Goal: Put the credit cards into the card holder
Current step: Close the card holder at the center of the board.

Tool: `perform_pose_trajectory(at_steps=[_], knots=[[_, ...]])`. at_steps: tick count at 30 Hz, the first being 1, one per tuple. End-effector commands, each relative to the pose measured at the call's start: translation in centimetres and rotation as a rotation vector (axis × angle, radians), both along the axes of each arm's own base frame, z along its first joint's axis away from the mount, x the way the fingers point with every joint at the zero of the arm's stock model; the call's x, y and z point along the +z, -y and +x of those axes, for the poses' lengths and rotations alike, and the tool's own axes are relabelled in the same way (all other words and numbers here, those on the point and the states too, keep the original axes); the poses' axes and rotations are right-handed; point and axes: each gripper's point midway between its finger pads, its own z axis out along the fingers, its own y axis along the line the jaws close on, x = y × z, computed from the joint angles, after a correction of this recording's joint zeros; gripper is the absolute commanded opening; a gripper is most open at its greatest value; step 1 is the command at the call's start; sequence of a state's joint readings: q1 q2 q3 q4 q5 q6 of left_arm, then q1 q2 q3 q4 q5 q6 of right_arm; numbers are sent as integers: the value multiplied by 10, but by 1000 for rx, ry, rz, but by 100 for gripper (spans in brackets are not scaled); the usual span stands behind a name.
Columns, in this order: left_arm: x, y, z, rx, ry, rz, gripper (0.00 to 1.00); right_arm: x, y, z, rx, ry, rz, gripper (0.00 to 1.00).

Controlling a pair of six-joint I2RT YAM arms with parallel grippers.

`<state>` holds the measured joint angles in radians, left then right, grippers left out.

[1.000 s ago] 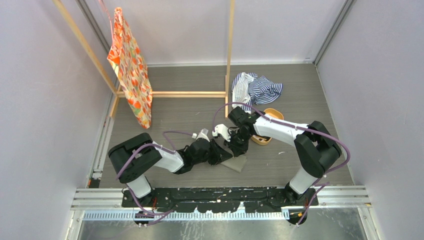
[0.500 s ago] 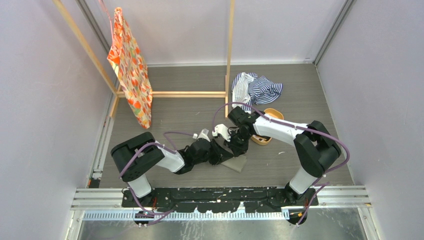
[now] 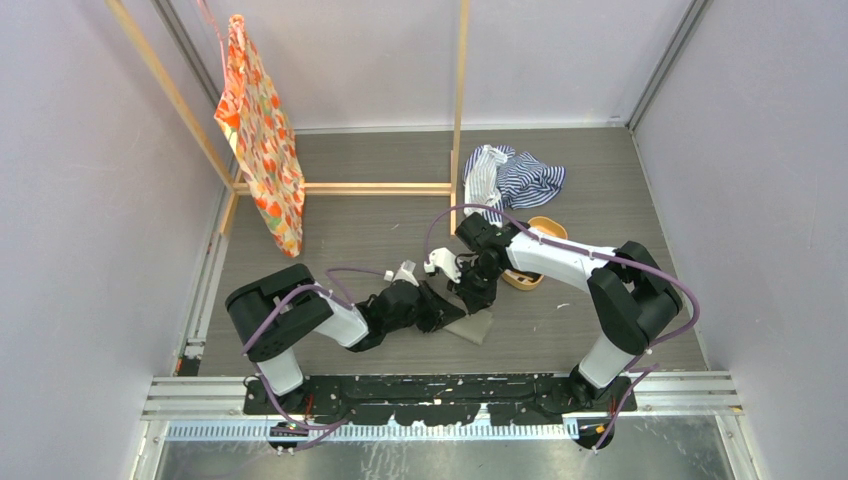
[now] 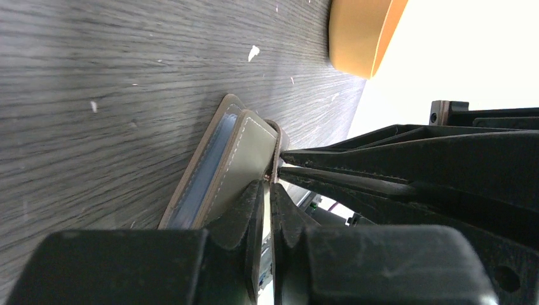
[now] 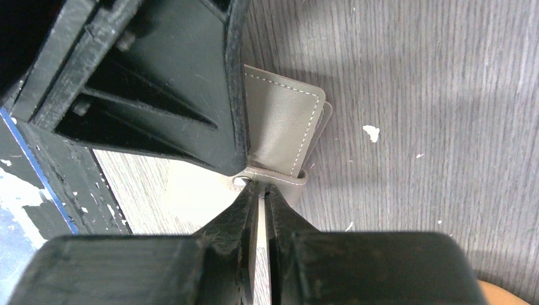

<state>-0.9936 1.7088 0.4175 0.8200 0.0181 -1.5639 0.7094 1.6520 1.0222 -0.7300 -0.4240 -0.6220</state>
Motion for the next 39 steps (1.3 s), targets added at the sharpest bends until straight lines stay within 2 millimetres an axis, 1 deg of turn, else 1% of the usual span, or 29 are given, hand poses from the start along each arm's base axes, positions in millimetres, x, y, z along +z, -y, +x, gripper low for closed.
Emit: perform_pose_trajectory(at_steps=[1, 7, 11, 13, 15, 19, 20, 21, 22, 23, 24, 25, 26, 28, 30, 31, 32, 33, 34, 36, 39], knots=[[-9, -17, 9, 66, 22, 39, 11, 5, -16, 3, 12, -6, 53, 14], [8, -10, 15, 33, 82, -4, 12, 7, -18, 1, 12, -17, 61, 14], [24, -14, 15, -4, 174, 8, 15, 6, -17, 0, 15, -29, 59, 14], [33, -19, 13, -32, 241, 36, 17, 6, -17, -1, 14, -35, 57, 14], [38, -29, 10, -61, 300, 101, 20, 7, -17, -1, 13, -36, 59, 14], [51, -63, 8, -70, 450, 245, 25, 11, -16, 3, -8, -42, 72, 14], [57, -72, 8, -58, 491, 254, 28, 13, -16, 3, -11, -44, 79, 14], [60, -82, 8, -36, 516, 269, 36, 14, -16, 3, -15, -46, 86, 15], [65, -92, 9, 6, 539, 269, 47, 15, -16, 3, -16, -48, 91, 15], [76, -101, 11, 54, 570, 240, 63, 18, -16, 3, -14, -45, 103, 15], [80, -109, 11, 101, 579, 214, 83, 19, -16, 3, -12, -44, 108, 15], [84, -116, 11, 138, 589, 184, 97, 21, -17, 3, -7, -42, 115, 15], [87, -120, 9, 161, 584, 148, 100, 22, -17, 2, 1, -44, 121, 15], [101, -118, 3, 119, 626, 123, 100, 24, -17, 2, 6, -44, 136, 15], [113, -109, -5, 36, 648, 129, 100, 28, -17, 1, 20, -51, 157, 15], [118, -104, -8, 7, 650, 116, 96, 29, -18, 0, 28, -52, 166, 15], [122, -99, -11, -12, 645, 92, 88, 30, -18, -1, 40, -54, 173, 15], [123, -94, -12, -20, 632, 68, 76, 31, -18, -3, 51, -56, 178, 15], [120, -90, -13, -26, 611, 47, 66, 31, -18, -3, 60, -56, 182, 15], [115, -82, -15, -45, 579, 12, 63, 31, -18, -5, 71, -59, 184, 15], [105, -72, -17, -69, 543, -13, 61, 29, -17, -7, 95, -64, 182, 15]])
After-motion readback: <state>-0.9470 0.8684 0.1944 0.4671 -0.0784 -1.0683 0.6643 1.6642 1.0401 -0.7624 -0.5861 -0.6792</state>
